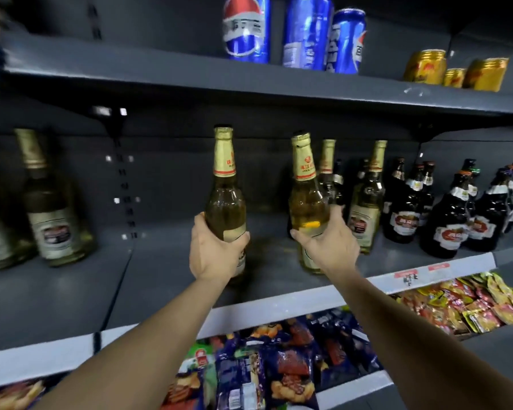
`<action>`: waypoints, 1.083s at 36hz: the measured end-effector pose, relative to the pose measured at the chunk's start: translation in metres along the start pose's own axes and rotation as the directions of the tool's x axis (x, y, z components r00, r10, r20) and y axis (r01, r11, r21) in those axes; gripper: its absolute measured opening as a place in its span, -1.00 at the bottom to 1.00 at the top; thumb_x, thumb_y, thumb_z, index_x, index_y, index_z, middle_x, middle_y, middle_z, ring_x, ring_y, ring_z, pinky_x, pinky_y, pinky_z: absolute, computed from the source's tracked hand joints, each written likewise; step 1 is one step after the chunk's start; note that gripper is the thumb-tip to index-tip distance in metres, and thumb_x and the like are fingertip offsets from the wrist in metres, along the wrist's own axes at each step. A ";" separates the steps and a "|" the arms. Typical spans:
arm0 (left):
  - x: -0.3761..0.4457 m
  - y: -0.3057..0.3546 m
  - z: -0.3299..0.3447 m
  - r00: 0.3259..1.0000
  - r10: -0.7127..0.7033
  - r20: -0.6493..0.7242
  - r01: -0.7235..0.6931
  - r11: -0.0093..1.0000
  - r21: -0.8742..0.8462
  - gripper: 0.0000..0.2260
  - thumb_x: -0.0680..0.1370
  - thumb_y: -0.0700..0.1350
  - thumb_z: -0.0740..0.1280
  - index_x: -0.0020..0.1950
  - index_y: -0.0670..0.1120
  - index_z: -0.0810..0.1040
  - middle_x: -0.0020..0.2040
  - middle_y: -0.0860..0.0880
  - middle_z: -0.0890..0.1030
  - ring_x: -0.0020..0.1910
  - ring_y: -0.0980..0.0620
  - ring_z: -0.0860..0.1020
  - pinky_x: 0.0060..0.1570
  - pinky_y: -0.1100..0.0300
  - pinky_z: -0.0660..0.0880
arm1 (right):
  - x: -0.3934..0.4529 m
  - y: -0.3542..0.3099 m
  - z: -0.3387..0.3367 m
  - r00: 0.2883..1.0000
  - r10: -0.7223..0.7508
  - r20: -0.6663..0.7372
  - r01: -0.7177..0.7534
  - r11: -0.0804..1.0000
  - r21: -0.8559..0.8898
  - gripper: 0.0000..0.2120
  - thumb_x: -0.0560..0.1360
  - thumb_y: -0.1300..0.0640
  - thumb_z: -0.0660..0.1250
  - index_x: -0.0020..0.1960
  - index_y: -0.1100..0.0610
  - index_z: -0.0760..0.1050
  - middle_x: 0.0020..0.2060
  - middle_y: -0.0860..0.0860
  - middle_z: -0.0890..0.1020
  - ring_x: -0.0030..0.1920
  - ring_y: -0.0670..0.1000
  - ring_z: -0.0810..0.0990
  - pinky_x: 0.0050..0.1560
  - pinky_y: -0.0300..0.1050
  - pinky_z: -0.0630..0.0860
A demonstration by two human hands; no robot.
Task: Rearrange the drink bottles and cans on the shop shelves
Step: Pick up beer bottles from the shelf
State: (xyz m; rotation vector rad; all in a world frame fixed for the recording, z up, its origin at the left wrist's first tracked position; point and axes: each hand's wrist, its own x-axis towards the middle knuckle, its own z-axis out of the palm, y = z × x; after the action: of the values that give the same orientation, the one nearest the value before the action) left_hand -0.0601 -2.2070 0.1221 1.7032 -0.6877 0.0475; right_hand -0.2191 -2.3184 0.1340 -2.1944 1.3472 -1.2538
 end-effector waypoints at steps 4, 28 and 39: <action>0.016 -0.029 -0.072 0.998 -0.036 -0.052 0.035 0.999 -0.011 -0.41 0.28 0.03 0.55 0.20 0.01 0.34 0.11 0.00 0.54 0.07 -0.05 0.54 0.01 0.08 0.49 | -0.028 -0.069 0.034 0.989 -0.111 0.097 0.115 0.993 -0.029 -0.33 0.31 -0.25 0.46 0.23 0.02 0.25 0.13 0.01 0.54 0.13 0.14 0.55 0.08 -0.01 0.43; 0.140 -0.193 -0.436 0.907 -0.221 -0.359 0.269 0.959 0.090 -0.41 0.32 -0.06 0.53 0.23 -0.07 0.30 0.13 -0.07 0.53 0.13 -0.13 0.53 0.14 0.07 0.44 | -0.187 -0.429 0.261 0.886 -0.259 0.385 0.130 0.935 0.330 -0.22 0.23 -0.26 0.52 0.26 0.05 0.26 0.16 0.07 0.57 0.15 0.20 0.55 0.02 0.01 0.45; 0.208 -0.259 -0.531 0.955 -0.160 -0.249 0.177 0.983 0.049 -0.26 0.30 -0.11 0.54 0.35 -0.05 0.20 0.15 -0.07 0.52 0.14 -0.12 0.51 0.19 0.01 0.44 | -0.228 -0.511 0.338 0.933 -0.093 0.347 0.017 0.976 0.216 -0.22 0.21 -0.28 0.53 0.21 0.06 0.25 0.08 0.05 0.59 0.09 0.16 0.58 -0.07 -0.05 0.45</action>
State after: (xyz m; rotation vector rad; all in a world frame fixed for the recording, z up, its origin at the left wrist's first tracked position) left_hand 0.4062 -1.7891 0.1143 1.7819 -0.3592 0.1612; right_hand 0.3037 -1.9255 0.1286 -2.1873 0.9708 -0.9077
